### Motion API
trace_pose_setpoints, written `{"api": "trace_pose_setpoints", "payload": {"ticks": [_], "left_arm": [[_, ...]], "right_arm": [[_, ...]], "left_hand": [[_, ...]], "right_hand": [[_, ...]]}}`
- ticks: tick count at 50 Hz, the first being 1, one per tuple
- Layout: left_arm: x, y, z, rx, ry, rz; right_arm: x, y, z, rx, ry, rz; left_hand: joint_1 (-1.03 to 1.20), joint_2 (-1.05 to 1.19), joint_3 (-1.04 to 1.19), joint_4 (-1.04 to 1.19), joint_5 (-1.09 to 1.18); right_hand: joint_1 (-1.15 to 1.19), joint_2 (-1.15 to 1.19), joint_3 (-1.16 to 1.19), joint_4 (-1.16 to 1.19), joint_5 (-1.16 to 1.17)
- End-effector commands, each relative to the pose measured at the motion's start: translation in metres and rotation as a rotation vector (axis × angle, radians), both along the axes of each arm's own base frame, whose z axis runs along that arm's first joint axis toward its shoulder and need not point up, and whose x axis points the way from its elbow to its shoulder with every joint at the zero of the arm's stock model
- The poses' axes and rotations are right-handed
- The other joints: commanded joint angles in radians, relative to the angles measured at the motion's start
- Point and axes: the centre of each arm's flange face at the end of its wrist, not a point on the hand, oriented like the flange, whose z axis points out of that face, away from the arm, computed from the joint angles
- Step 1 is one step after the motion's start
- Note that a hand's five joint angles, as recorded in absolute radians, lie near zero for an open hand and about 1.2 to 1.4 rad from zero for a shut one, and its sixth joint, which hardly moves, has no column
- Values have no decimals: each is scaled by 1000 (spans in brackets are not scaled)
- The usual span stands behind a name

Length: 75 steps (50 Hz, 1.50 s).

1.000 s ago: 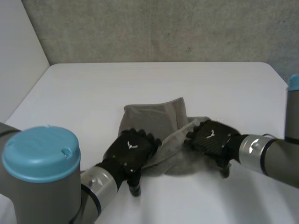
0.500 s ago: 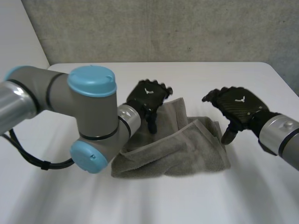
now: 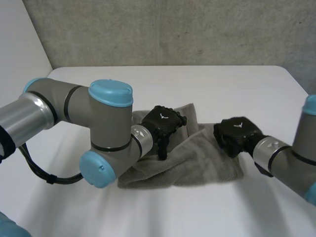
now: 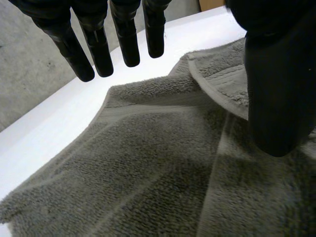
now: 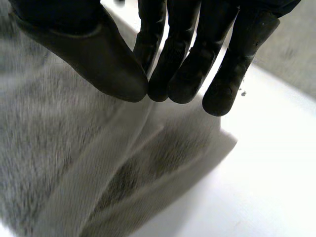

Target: Fold the towel.

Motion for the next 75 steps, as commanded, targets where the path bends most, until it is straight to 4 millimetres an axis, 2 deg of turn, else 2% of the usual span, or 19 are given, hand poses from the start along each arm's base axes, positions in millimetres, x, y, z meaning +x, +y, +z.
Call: {"api": "trace_pose_setpoints", "payload": {"ticks": [1,5,9,10,11,12,13,19,21,32,42,49,55,65,67,68,70,71,75], "left_arm": [[4,7,1,45,19,14],[4,8,1,71,40,28],[4,10,0,91,45,32],[4,13,0,103,47,32],[4,13,0,103,47,32],[4,19,-1,123,41,26],[5,29,-1,149,28,19],[16,48,-3,206,-9,19],[25,62,-6,247,-28,22],[41,121,-8,324,-48,-36],[39,141,1,298,-17,-102],[38,133,13,262,27,-98],[45,98,29,195,96,-21],[48,42,62,47,232,68],[47,26,70,13,260,89],[47,26,71,13,260,89],[39,13,65,7,259,92],[39,13,65,7,259,92],[27,-1,52,15,254,93]], "right_arm": [[1,37,53,-148,-83,128],[4,63,69,-172,-94,245],[-3,62,68,-169,-43,239],[-7,58,66,-177,-10,230],[-10,53,67,-200,19,216],[-10,53,67,-200,19,215],[-13,48,68,-215,40,190],[-21,28,63,-216,90,54],[-22,26,62,-228,98,43],[-19,25,38,-157,121,61],[-16,31,24,-99,121,85],[-7,43,21,-72,104,149],[-1,55,17,-25,80,217],[9,64,-7,64,90,274],[10,63,-16,97,102,277],[10,63,-16,97,102,277],[8,62,-16,106,107,272],[8,62,-16,106,107,272],[6,66,-3,89,108,275]], "left_hand": [[-25,-26,-27,-26,-208],[-25,-26,-27,-26,-208],[-25,-26,-27,-26,-208],[-25,-26,-27,-26,-208],[-25,-26,-27,-26,-208],[-25,-26,-27,-26,-208],[-22,-23,-25,-23,-205],[-22,-23,-25,-23,-205],[-19,-20,-22,-20,-203],[-19,-20,-22,-20,-202],[-28,-29,-30,-28,-211],[-31,-32,-33,-31,-214],[-28,-29,-30,-28,-211],[-28,-29,-30,-28,-211],[-25,-26,-28,-26,-208],[-25,-26,-27,-26,-208],[-22,-23,-25,-23,-205],[-22,-23,-25,-23,-205],[-16,-17,-19,-17,-200]], "right_hand": [[77,83,69,67,58],[77,83,69,67,58],[77,83,69,67,58],[-271,-265,-279,-281,-290],[-894,-887,-902,-904,-913],[-900,-894,-908,-910,-919],[-1145,-1139,-1153,-1155,-1164],[-1145,-1139,-1153,-1155,-1164],[-1145,-1139,-1153,-1155,-1164],[-1145,-1139,-1153,-1155,-1164],[-1145,-1139,-1153,-1155,-1164],[-1145,-1139,-1153,-1155,-1164],[-1145,-1139,-1153,-1155,-1164],[-1145,-1139,-1153,-1155,-1164],[-934,-927,-942,-944,-953],[-932,-926,-940,-942,-951],[-538,-531,-546,-548,-557],[-536,-529,-544,-546,-555],[-108,-102,-116,-118,-127]]}}
